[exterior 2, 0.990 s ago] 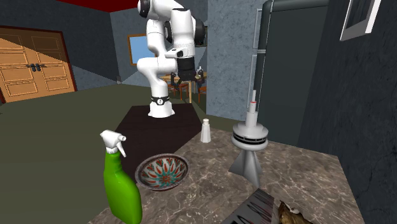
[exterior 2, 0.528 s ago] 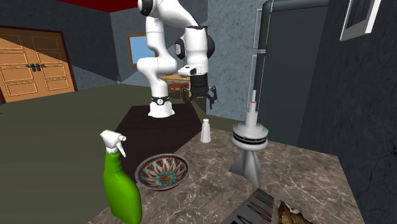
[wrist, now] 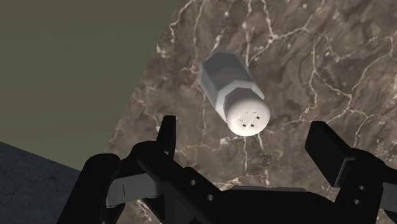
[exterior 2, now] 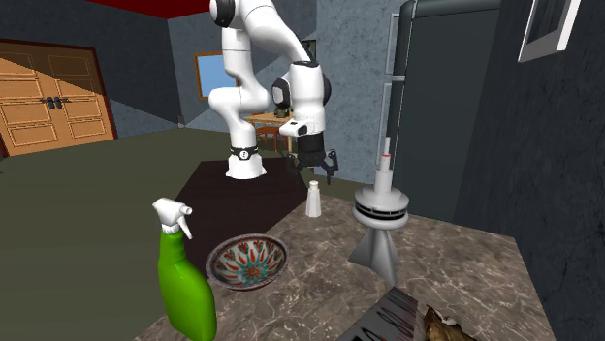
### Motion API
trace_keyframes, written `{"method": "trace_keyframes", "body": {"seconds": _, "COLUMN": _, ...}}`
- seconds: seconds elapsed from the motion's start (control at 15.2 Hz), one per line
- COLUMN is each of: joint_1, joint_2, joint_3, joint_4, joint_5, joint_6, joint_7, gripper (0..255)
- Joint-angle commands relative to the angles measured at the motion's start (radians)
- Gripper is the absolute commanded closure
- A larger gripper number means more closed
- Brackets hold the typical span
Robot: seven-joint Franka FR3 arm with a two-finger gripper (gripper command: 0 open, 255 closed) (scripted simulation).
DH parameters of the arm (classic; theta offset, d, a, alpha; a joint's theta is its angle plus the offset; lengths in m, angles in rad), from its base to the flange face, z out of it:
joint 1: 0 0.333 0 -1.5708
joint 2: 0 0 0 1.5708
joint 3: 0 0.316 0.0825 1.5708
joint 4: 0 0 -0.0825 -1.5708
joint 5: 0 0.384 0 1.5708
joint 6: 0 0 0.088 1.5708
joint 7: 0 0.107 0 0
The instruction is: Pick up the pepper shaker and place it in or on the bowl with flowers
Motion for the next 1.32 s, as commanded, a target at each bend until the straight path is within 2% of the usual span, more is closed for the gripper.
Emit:
{"method": "trace_keyframes", "body": {"seconds": 0.0, "joint_1": 0.003, "joint_2": 0.028, "joint_3": -0.003, "joint_4": -0.003, "joint_5": -0.014, "joint_6": 0.031, "joint_7": 0.010, "gripper": 0}}
{"method": "trace_keyframes", "body": {"seconds": 0.53, "joint_1": 0.004, "joint_2": 0.036, "joint_3": -0.004, "joint_4": -0.004, "joint_5": -0.018, "joint_6": 0.039, "joint_7": 0.013, "gripper": 0}}
{"method": "trace_keyframes", "body": {"seconds": 0.59, "joint_1": 0.004, "joint_2": 0.036, "joint_3": -0.004, "joint_4": -0.004, "joint_5": -0.018, "joint_6": 0.039, "joint_7": 0.013, "gripper": 255}}
{"method": "trace_keyframes", "body": {"seconds": 1.25, "joint_1": 0.003, "joint_2": 0.023, "joint_3": -0.002, "joint_4": -0.003, "joint_5": -0.012, "joint_6": 0.025, "joint_7": 0.009, "gripper": 255}}
